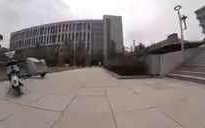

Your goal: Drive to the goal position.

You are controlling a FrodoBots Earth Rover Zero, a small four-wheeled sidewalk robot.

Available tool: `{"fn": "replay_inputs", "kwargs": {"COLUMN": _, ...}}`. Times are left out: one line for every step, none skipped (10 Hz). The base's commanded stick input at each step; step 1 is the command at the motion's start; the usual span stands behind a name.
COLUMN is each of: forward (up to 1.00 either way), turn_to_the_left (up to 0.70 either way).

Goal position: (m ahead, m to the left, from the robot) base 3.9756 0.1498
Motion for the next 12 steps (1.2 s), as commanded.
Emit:
{"fn": "replay_inputs", "kwargs": {"forward": 0.70, "turn_to_the_left": -0.13}}
{"fn": "replay_inputs", "kwargs": {"forward": 0.70, "turn_to_the_left": -0.11}}
{"fn": "replay_inputs", "kwargs": {"forward": 0.70, "turn_to_the_left": -0.05}}
{"fn": "replay_inputs", "kwargs": {"forward": 0.70, "turn_to_the_left": 0.01}}
{"fn": "replay_inputs", "kwargs": {"forward": 0.70, "turn_to_the_left": 0.01}}
{"fn": "replay_inputs", "kwargs": {"forward": 0.70, "turn_to_the_left": 0.01}}
{"fn": "replay_inputs", "kwargs": {"forward": 0.70, "turn_to_the_left": 0.01}}
{"fn": "replay_inputs", "kwargs": {"forward": 0.70, "turn_to_the_left": 0.01}}
{"fn": "replay_inputs", "kwargs": {"forward": 0.70, "turn_to_the_left": 0.01}}
{"fn": "replay_inputs", "kwargs": {"forward": 0.70, "turn_to_the_left": 0.01}}
{"fn": "replay_inputs", "kwargs": {"forward": 0.70, "turn_to_the_left": 0.01}}
{"fn": "replay_inputs", "kwargs": {"forward": 0.70, "turn_to_the_left": 0.01}}
